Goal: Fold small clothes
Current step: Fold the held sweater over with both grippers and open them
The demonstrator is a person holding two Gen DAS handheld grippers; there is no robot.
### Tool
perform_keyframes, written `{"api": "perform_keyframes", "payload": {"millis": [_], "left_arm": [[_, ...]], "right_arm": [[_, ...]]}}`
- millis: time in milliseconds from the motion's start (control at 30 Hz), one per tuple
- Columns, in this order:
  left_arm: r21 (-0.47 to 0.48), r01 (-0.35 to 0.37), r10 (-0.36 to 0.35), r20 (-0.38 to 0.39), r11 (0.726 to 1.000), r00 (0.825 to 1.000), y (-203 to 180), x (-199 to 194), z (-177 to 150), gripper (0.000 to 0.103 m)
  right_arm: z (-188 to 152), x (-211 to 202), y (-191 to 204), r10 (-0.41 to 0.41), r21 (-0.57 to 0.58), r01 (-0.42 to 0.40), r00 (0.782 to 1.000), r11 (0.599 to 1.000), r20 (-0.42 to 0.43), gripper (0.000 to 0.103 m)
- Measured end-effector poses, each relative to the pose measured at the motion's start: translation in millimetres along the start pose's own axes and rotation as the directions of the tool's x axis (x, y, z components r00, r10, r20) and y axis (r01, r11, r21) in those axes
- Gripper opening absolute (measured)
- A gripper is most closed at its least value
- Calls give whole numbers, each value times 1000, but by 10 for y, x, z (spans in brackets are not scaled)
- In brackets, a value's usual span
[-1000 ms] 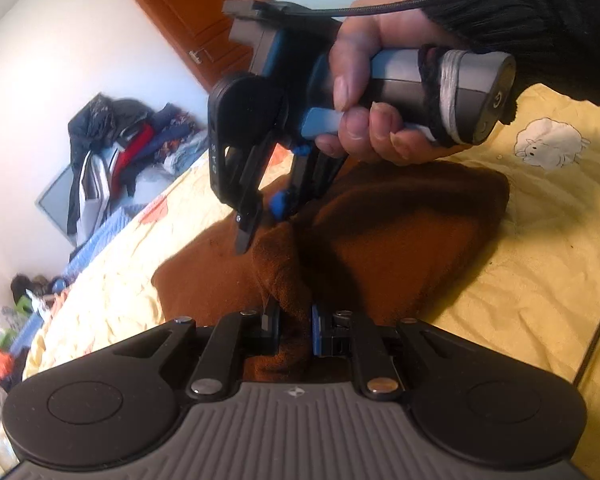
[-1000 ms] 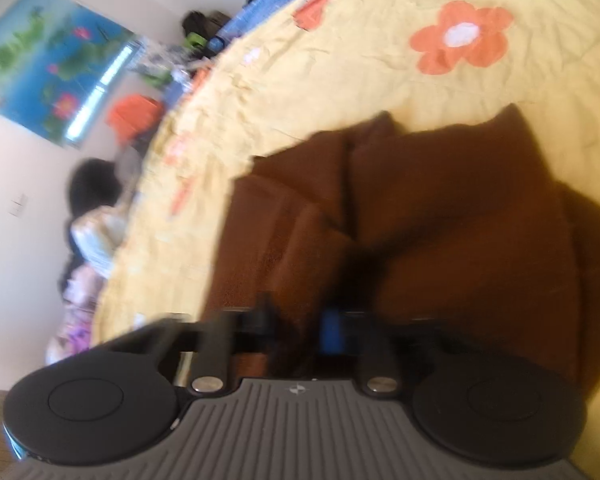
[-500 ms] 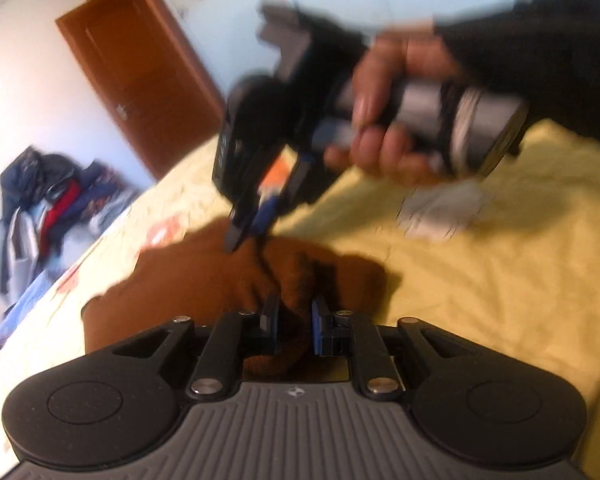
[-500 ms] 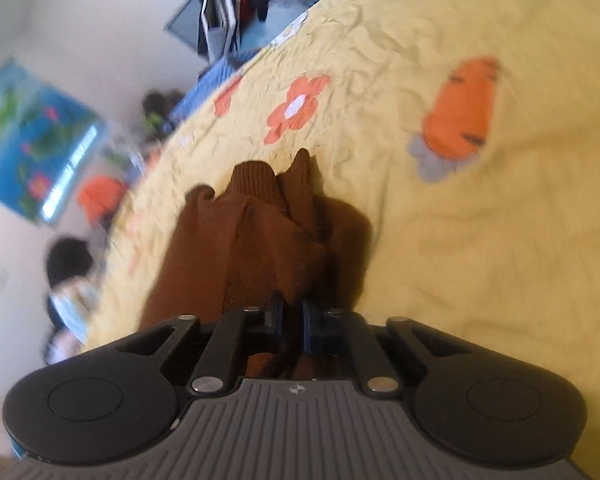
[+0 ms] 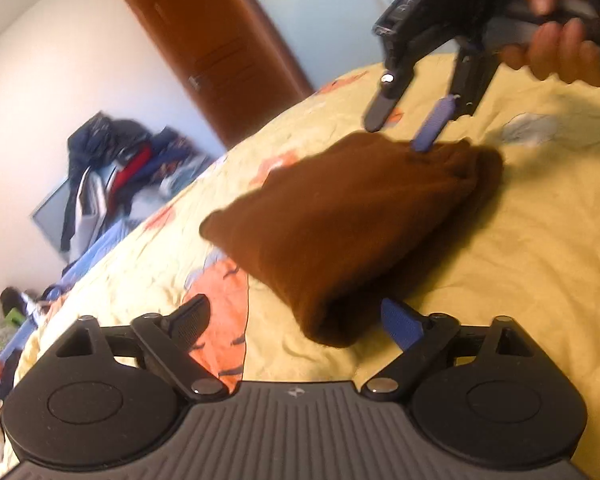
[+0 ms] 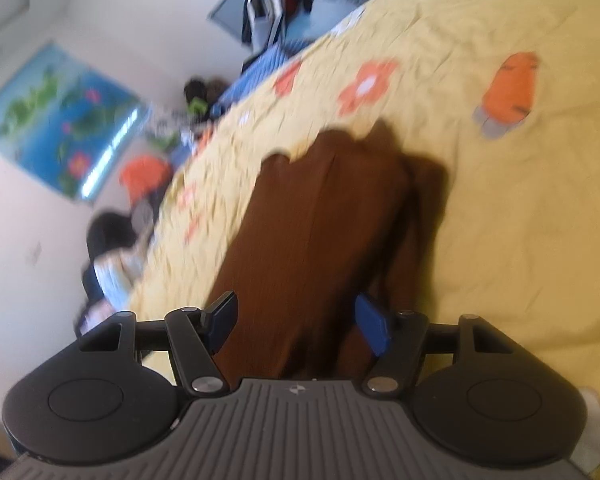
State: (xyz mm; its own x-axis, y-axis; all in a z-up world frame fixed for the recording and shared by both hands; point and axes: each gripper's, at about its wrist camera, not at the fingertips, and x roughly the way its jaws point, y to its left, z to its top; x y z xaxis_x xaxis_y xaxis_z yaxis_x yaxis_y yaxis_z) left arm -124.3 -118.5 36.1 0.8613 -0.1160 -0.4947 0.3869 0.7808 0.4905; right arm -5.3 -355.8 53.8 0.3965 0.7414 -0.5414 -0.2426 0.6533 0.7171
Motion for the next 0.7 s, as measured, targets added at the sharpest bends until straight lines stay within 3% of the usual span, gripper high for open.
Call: {"api": "perform_keyframes", "payload": {"millis": [100,133,167,200,333,400,467,500,533,600,633,667,700], "left_arm": [[-49,42,-43,-34,998,998,41,149,41,57],[-56,52,-54,-45,997,997,-6,175,45,47],[-62,54,-57,-49,997,997,20,228,79,34],[-65,58,-61,-48,996,997,32,238,109,30],[-81,92,-95,-41,992,995,80,145,93,15],[-85,101,-107,-68,991,992,-7,184,12,14],[-78,86,-90,-52,993,995,-95,188,-32,15],[-70,92,-96,-46,993,994,-100,142,-28,15],[-69,109,-111,-27,992,993,-57,92,-35,17],[-84,155,-155,8,984,988,127,-29,-102,23],[-92,175,-175,8,980,985,243,-70,-158,42],[-101,180,-181,3,978,984,363,-90,-219,73],[-122,164,-165,1,979,986,492,-93,-282,84]], "right_arm": [[-64,130,76,-30,-39,28,998,999,-59,64],[-89,164,86,-28,-45,25,997,999,-71,58],[-96,204,82,-33,-47,29,996,998,-82,41],[-101,243,78,-52,-57,46,994,997,-92,26],[-110,5,186,-99,-139,93,994,986,-36,22],[-104,-126,94,-129,-134,127,992,983,-7,21],[-147,-28,-151,-176,-89,172,983,981,-44,18],[-182,-41,-203,-143,-74,141,990,987,-14,20],[-191,-65,-218,-133,-49,132,991,990,-5,22],[-167,-161,-211,-94,0,94,996,996,-1,56],[-141,-232,-214,-68,18,67,997,998,24,68],[-116,-316,-212,-53,27,51,996,998,70,91],[-81,-394,-223,-42,32,38,992,999,118,101]]}}
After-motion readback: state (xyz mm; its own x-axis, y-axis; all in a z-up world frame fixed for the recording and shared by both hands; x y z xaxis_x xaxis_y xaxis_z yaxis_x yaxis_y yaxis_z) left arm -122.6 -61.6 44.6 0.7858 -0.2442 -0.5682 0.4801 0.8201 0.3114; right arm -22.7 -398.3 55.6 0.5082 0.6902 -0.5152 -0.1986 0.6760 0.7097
